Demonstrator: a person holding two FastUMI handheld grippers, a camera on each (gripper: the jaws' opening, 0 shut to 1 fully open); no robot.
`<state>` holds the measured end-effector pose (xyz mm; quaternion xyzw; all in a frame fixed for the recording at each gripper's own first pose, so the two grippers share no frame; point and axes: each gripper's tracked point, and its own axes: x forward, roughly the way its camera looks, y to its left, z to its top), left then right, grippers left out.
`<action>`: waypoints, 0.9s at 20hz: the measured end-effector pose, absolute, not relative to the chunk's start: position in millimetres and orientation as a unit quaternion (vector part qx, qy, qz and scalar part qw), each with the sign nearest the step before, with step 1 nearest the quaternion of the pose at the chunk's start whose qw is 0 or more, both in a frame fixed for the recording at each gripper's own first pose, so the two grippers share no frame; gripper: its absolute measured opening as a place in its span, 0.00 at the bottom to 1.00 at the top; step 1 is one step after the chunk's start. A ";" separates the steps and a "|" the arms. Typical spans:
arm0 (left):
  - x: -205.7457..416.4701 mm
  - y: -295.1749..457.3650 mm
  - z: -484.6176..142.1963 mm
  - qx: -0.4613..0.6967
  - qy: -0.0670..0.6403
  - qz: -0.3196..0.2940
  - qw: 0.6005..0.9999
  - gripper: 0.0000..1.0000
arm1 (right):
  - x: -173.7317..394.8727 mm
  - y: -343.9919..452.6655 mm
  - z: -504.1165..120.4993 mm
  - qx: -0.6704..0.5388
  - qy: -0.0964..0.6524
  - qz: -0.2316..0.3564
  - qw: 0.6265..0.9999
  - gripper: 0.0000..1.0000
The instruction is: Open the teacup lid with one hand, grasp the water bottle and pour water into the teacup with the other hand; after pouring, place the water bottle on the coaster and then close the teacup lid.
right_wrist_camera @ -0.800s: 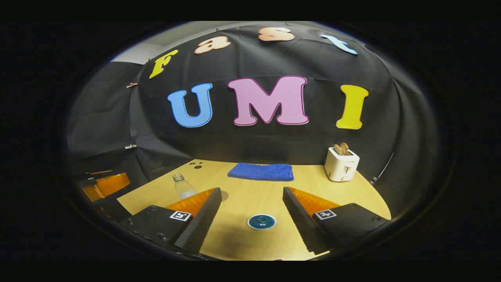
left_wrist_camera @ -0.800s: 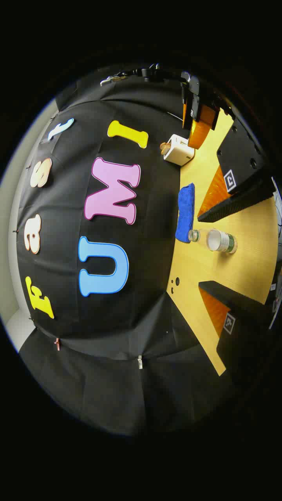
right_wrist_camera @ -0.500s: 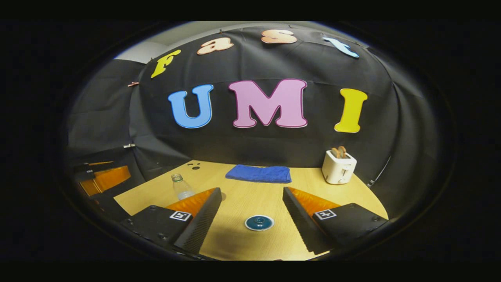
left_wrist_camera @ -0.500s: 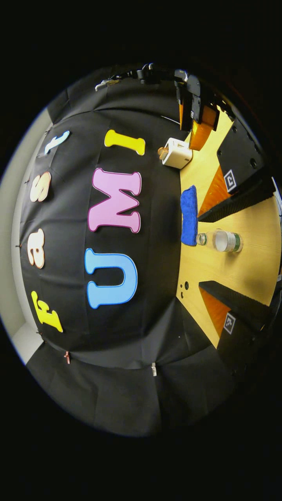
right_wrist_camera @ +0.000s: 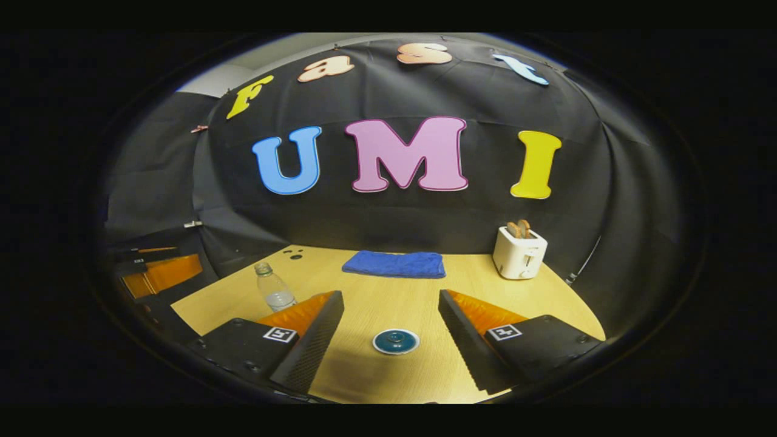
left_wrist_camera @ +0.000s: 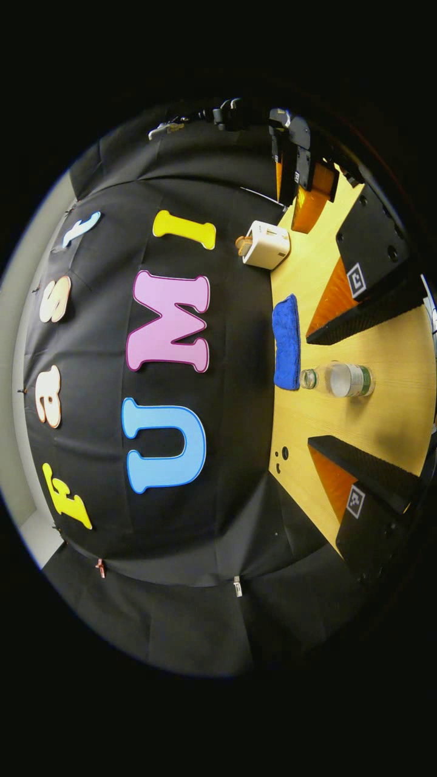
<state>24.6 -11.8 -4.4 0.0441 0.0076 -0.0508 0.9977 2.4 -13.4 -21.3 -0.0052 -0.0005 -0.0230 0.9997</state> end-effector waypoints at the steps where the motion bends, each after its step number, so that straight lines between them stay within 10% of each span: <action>1: 28.1 -11.4 -6.2 0.043 0.010 -0.051 0.998 0.95 | 7.6 -14.3 -28.6 -0.007 0.003 -0.025 1.000 0.98; 18: 65.5 -1.7 -161.5 -0.004 0.103 -0.049 0.993 0.95 | 118.0 -35.5 -193.0 0.032 0.049 -0.068 0.996 0.98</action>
